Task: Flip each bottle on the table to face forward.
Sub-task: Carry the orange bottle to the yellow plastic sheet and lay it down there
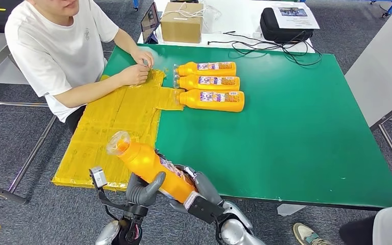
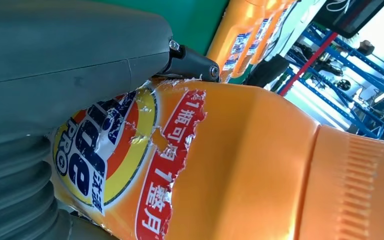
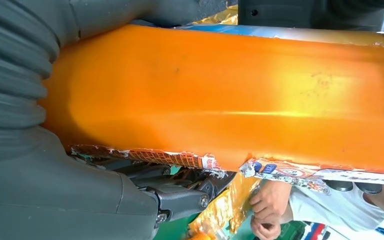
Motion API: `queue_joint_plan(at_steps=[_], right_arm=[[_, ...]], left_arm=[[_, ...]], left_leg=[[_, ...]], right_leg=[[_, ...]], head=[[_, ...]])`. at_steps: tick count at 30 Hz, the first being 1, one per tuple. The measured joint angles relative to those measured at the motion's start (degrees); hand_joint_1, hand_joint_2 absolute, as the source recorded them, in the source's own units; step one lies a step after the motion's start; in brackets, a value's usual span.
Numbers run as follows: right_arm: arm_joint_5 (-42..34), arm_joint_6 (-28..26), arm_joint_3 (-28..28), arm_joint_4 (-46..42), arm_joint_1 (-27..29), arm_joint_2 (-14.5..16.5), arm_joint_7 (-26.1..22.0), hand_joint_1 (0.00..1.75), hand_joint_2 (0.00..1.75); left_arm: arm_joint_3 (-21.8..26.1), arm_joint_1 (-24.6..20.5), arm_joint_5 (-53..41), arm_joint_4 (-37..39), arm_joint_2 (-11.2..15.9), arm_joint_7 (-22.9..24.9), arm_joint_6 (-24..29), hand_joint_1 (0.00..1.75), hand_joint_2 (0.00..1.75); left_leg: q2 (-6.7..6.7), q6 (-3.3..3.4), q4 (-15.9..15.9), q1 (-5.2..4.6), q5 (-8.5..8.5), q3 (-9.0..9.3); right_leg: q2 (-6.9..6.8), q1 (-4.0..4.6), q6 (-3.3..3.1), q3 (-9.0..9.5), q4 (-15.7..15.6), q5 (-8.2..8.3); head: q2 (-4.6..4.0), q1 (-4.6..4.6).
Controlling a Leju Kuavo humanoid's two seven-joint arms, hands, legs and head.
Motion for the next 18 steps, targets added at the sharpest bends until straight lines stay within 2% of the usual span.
queue_joint_plan(at_steps=[1,12,14,18], right_arm=[[-0.1,-0.1,0.0,0.0,0.2,0.0,-0.1,0.00,0.00],[-5.1,-8.5,-3.1,-7.8,5.8,2.3,-7.1,0.00,0.00],[-6.1,-10.3,-3.6,-9.9,7.1,2.6,-7.5,0.00,0.00],[-9.6,-17.7,-4.3,-16.2,10.1,2.9,-8.0,0.00,0.00]], left_arm=[[0.0,0.0,0.0,0.0,0.0,0.0,0.0,1.75,1.75],[-0.8,-0.3,4.3,-0.8,0.2,-0.7,-3.4,1.75,1.75],[-0.7,-0.3,1.7,-0.9,0.2,-2.4,-0.8,1.75,1.75],[0.2,-0.9,-14.9,-1.0,0.3,-8.0,11.9,1.75,1.75]], left_leg=[[0.00,0.00,0.0,0.00,0.00,0.00],[-0.01,0.00,0.0,0.00,-0.01,-0.01],[-0.01,0.00,0.0,0.00,-0.01,-0.01],[-0.01,0.00,0.0,0.00,0.00,-0.01]], right_leg=[[0.00,0.00,0.00,0.00,0.0,0.00],[-0.01,0.00,-0.01,0.00,0.0,-0.02],[-0.01,0.00,-0.01,0.00,0.0,-0.02],[-0.01,0.00,-0.01,-0.02,0.0,-0.02]], head=[[0.00,-0.01],[0.00,0.00],[0.00,0.01],[0.00,-0.01]])
